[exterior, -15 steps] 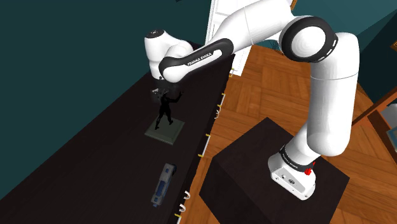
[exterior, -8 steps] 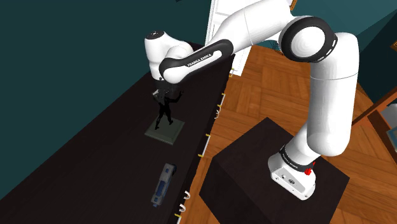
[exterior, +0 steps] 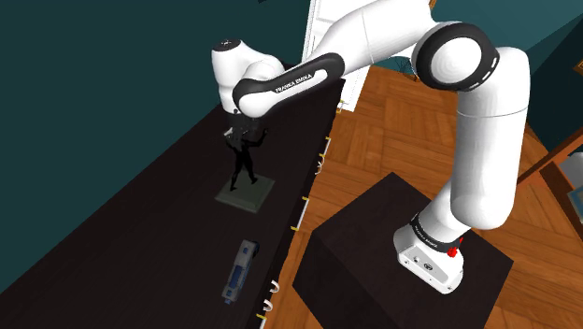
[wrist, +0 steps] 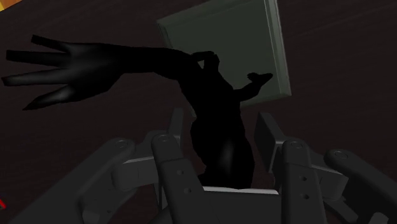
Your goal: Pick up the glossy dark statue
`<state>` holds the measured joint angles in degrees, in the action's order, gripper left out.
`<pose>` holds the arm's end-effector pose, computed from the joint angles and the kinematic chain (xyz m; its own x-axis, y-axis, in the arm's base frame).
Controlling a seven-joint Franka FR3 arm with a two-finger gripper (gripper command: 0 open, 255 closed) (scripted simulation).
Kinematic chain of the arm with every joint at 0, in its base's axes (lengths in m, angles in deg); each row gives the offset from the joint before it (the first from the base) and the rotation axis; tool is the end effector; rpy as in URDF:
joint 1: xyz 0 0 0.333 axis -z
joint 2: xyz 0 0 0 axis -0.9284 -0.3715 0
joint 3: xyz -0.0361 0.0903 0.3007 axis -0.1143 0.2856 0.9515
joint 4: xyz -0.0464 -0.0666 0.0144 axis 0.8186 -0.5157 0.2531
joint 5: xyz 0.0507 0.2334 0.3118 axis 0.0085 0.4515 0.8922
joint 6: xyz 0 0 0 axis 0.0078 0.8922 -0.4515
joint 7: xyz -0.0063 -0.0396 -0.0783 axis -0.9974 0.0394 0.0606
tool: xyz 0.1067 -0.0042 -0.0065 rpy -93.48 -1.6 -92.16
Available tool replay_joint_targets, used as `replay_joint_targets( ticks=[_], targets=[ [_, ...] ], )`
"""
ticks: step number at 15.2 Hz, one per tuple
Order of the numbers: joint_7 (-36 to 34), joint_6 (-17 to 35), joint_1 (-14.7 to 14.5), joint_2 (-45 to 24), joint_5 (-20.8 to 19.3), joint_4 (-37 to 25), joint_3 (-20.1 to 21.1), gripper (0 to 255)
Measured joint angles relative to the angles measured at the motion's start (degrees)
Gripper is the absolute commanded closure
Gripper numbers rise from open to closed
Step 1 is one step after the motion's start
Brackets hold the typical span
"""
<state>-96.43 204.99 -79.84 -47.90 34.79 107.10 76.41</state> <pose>0.5879 0.3225 0.3179 0.9869 0.1612 0.0034 0.1591 -0.9771 0.1414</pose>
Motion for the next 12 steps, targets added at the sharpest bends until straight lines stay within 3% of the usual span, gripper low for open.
replay_joint_targets(
  ticks=[12],
  targets=[
    [1.92, -6.75, 0.36, 3.67, 2.04, -3.48, 1.02, 255]
  ],
)
